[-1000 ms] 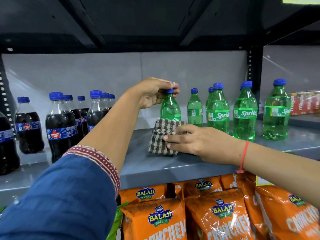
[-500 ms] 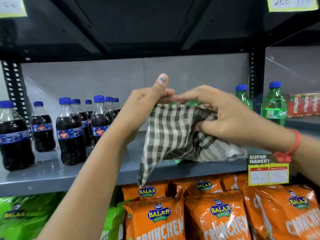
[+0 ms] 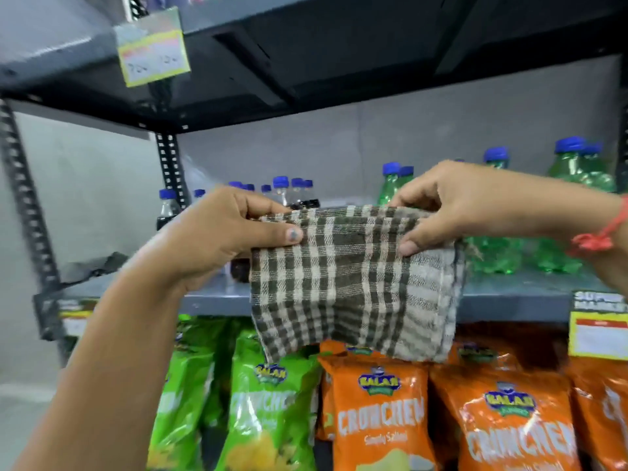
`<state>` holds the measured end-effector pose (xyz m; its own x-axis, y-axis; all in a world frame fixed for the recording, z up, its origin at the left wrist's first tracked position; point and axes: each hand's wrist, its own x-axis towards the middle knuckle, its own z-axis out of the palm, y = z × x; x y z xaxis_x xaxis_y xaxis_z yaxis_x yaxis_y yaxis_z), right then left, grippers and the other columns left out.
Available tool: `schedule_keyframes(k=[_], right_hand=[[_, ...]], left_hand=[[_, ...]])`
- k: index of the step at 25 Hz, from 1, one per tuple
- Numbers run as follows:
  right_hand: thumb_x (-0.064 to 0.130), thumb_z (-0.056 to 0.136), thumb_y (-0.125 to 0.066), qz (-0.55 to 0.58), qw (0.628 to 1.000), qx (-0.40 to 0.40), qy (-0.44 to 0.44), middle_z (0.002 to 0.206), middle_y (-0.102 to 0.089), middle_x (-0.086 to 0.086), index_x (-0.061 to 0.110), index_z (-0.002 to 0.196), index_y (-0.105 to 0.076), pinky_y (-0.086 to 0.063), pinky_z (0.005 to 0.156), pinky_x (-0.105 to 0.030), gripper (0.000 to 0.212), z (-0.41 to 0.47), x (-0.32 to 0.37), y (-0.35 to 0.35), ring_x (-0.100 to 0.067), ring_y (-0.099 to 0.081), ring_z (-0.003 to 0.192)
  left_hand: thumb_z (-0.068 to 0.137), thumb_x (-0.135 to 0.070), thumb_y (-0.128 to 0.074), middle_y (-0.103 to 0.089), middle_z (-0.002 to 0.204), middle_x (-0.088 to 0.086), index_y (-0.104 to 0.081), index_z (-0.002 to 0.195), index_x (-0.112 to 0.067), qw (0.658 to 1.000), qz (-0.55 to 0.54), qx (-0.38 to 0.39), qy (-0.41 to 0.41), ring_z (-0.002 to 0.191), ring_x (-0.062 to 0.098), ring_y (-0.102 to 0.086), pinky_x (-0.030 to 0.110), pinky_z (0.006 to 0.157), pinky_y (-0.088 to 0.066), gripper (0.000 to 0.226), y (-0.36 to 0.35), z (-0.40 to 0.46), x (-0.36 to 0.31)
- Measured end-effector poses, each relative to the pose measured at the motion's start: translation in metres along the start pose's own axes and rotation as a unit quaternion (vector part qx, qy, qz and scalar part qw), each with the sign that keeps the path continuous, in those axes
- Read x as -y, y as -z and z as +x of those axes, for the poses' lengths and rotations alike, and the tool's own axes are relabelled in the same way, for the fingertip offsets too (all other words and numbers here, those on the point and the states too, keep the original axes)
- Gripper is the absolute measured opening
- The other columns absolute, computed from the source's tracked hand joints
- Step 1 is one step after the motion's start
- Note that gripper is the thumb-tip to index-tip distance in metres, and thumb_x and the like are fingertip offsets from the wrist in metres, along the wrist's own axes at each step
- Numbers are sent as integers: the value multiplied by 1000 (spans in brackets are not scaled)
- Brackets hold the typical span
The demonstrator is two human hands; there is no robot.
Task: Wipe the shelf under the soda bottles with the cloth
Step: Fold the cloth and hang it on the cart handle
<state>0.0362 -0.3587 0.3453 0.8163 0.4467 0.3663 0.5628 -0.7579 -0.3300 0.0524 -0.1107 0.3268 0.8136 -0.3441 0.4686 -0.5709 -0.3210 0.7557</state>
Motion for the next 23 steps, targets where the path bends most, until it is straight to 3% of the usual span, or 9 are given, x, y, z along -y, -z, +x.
schedule_keyframes(k=[3, 6, 9, 12, 15, 18, 21, 23], right_hand=[[14, 71, -76, 52, 998, 28, 28, 55, -62, 6, 9, 75, -69, -40, 48, -9, 9, 0, 13, -10, 1, -52, 49], [8, 73, -74, 85, 992, 70, 55, 64, -68, -3, 9, 78, -70, -44, 53, -13, 7, -5, 32, -27, -5, -58, 57], [4, 75, -71, 96, 987, 112, 65, 70, -66, -11, 3, 83, -69, -44, 53, -14, 9, -7, 55, -55, -8, -55, 59], [2, 74, -73, 92, 979, 168, 66, 63, -61, -5, 3, 81, -67, -41, 47, -10, 9, -3, 84, -101, -4, -51, 49], [2, 74, -73, 84, 963, 249, 66, 60, -58, -2, 6, 79, -66, -42, 42, -12, 9, -1, 102, -151, 2, -49, 40], [-3, 78, -68, 70, 934, 346, 54, 62, -56, -5, 3, 82, -63, -42, 36, -14, 8, 3, 110, -192, -1, -52, 39], [-2, 79, -66, 42, 907, 412, 73, 65, -58, -3, 11, 77, -61, -45, 49, -23, 15, 13, 110, -236, -14, -55, 55], [0, 79, -66, -5, 909, 405, 98, 63, -56, 3, 12, 84, -63, -43, 45, -15, 14, 20, 109, -267, -6, -53, 52]], left_hand=[[46, -29, -71, -73, 61, -7, -76, 67, -28, 998, 42, -44, -9, 58, 1, -63, 10, 60, -50, 21, 13, -37, -5], [48, -27, -72, -72, 59, -11, -75, 68, -29, 995, 54, -84, -1, 56, -2, -62, 6, 59, -48, 21, 18, -83, -8], [45, -33, -84, -73, 63, -16, -74, 71, -35, 986, 91, -136, 40, 59, -2, -64, 15, 67, -50, 28, 25, -130, 3], [45, -37, -76, -73, 68, -14, -74, 70, -33, 975, 93, -175, 98, 67, 1, -64, 22, 79, -48, 25, 28, -188, 25], [52, -31, -69, -71, 58, -6, -75, 61, -30, 970, 58, -176, 159, 57, 3, -59, 21, 66, -48, 11, 25, -243, 45], [63, -28, -71, -64, 54, 12, -72, 64, -13, 966, 74, -142, 205, 55, 11, -52, 26, 63, -43, 15, 14, -282, 64], [75, -15, -68, -50, 47, -2, -67, 53, -11, 955, 70, -137, 255, 45, 8, -38, 21, 52, -34, 22, 0, -303, 87], [76, -14, -68, -52, 51, 3, -67, 55, -11, 937, 70, -158, 303, 44, 9, -37, 25, 52, -33, 22, -6, -312, 109]])
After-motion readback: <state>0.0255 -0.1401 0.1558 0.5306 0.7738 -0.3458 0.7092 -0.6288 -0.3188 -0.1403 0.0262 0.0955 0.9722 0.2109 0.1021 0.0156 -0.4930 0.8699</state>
